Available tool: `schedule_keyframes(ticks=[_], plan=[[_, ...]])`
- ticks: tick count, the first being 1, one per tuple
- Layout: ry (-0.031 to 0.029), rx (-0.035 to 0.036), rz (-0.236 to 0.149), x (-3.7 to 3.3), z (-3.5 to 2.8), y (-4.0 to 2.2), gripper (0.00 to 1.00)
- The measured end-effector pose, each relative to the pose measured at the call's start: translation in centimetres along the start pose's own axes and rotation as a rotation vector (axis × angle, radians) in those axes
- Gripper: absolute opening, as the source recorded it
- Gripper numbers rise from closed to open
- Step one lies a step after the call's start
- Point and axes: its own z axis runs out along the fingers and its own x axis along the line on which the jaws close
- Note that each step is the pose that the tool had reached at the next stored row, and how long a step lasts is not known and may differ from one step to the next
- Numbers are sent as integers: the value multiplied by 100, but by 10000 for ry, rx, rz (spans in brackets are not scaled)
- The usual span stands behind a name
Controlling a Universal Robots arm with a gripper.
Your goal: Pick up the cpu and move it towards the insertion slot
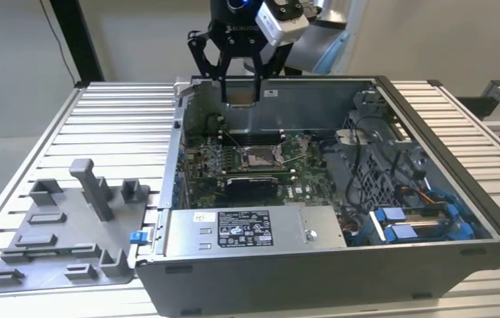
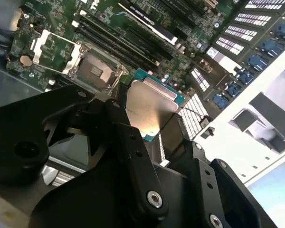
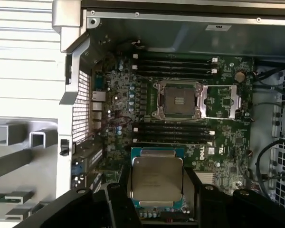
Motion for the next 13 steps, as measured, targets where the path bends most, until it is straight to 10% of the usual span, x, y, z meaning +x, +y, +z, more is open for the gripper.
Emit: schedule_keyframes(ticks=[13], plan=[[0, -1, -3, -78, 18, 226, 0]])
